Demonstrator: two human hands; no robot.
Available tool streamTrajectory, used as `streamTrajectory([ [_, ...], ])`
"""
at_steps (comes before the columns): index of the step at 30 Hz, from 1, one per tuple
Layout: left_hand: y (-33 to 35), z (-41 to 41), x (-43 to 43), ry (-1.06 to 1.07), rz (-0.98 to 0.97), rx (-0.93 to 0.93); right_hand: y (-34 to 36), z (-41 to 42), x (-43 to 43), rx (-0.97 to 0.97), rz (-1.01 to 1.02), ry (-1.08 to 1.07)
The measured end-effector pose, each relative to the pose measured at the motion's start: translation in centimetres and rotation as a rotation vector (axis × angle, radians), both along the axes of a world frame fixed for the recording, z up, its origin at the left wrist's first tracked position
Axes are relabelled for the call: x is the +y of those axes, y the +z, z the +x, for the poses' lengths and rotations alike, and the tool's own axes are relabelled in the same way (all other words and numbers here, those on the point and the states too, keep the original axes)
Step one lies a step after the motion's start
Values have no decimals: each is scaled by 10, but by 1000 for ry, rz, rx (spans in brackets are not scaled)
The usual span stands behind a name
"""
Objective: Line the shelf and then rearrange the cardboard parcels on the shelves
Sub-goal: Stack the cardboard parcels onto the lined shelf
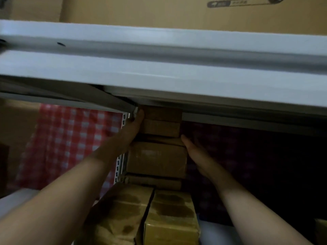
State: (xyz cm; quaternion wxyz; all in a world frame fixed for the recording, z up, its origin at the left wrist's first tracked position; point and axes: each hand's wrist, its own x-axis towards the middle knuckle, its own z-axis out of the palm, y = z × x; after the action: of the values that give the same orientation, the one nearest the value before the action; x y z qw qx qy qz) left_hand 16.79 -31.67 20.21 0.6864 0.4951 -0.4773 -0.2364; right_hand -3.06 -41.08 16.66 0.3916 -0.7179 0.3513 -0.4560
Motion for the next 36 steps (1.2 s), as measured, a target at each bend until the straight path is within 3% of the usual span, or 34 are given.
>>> streamTrajectory([
  [9, -12, -17, 9, 279, -14, -194, -1, -7, 29, 32, -3, -93],
  [13, -13, -38, 23, 426, 100, -207, -1, -14, 47, 63, -46, -211],
  [17, -14, -78, 48, 696, -33, -260, -3, -23, 76, 69, -131, -425],
  [19, -16, -100, 58, 722, -88, -297, -2, -34, 94, 135, -136, -534],
  [23, -14, -151, 78, 586, -137, -298, 6, -59, 138, 207, -233, -673],
  [28, -24, -215, 91, 292, -36, -261, 8, -110, 202, 330, -334, -846],
  [36, -62, -314, 123, -351, 349, -61, -26, -223, 264, 299, -366, -1209],
])
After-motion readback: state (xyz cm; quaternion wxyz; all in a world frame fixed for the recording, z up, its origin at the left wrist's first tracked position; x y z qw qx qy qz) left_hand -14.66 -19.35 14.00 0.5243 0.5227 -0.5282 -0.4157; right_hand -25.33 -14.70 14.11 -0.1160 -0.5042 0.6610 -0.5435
